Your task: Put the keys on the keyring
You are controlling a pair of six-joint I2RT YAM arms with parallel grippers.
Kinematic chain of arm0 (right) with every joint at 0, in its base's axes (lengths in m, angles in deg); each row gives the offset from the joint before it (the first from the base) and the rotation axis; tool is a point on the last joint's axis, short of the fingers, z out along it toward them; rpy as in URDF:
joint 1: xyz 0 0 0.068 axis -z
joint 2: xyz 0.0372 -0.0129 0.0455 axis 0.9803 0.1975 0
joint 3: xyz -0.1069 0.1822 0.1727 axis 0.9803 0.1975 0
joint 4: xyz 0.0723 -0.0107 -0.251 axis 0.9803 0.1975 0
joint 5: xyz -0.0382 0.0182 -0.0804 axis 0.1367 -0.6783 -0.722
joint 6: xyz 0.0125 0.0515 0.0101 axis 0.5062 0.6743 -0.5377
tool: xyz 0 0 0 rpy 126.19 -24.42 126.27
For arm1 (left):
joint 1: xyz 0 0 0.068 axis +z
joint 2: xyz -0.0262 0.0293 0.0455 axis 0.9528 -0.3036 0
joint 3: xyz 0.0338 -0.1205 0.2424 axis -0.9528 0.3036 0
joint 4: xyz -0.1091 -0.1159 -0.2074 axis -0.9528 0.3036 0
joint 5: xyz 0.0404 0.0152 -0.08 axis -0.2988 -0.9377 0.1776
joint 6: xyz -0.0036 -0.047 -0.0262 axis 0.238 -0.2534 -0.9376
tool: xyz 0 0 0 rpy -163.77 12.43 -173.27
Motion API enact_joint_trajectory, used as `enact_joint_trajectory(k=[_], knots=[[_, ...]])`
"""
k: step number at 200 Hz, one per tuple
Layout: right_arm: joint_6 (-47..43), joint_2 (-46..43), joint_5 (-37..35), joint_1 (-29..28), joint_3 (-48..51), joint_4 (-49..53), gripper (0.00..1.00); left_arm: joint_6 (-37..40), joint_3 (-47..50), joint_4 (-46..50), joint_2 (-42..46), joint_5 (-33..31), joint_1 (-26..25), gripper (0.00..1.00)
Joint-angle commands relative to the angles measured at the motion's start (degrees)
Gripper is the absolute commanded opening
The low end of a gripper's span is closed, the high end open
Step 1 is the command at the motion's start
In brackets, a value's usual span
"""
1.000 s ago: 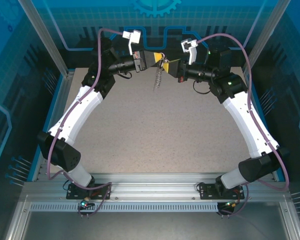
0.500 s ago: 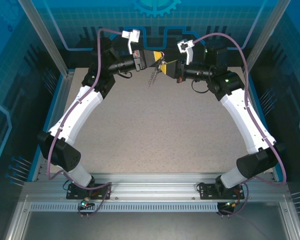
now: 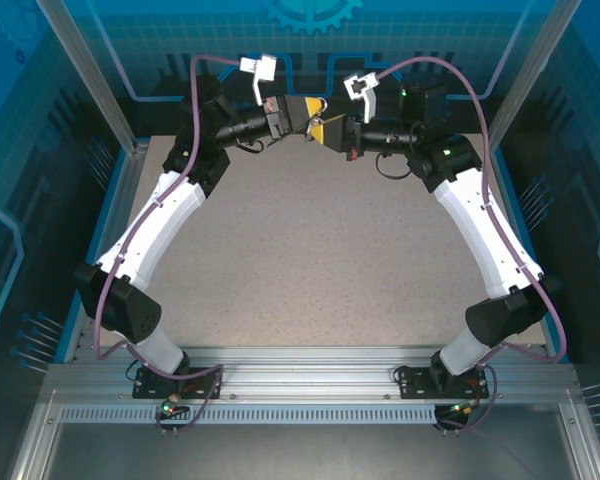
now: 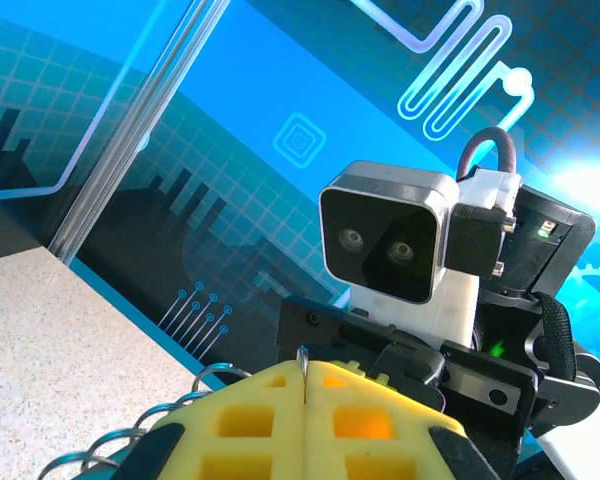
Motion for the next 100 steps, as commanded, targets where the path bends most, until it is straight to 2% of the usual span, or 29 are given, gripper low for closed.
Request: enact_joint_trajectory(k=[1, 62, 71, 85, 100], knots=[[-1.94, 1.00, 3.97, -2.48, -1.34, 3.27, 0.00, -1.30, -0.19, -3.83, 0.35, -0.46, -0.66, 0.00], [-0.91, 1.60, 5.36, -2.13, -1.09, 3.96, 0.00, -1.30, 0.26, -4.17, 0.51, -0.67, -0.64, 0.00], [-0.66, 1.15, 5.33, -1.62, -0.57, 3.94, 0.07, -1.24, 0.36, -4.03, 0.60, -0.65, -0.64, 0.00], [0.54, -0.29, 5.32, 0.20, 1.27, 2.68, 0.24, -0.98, 0.55, -3.91, 0.78, -0.79, -0.63, 0.00], [2.89, -2.89, 5.44, 3.40, 4.68, -0.02, 0.36, -0.70, 0.72, -3.63, 0.95, -0.84, -0.63, 0.00]])
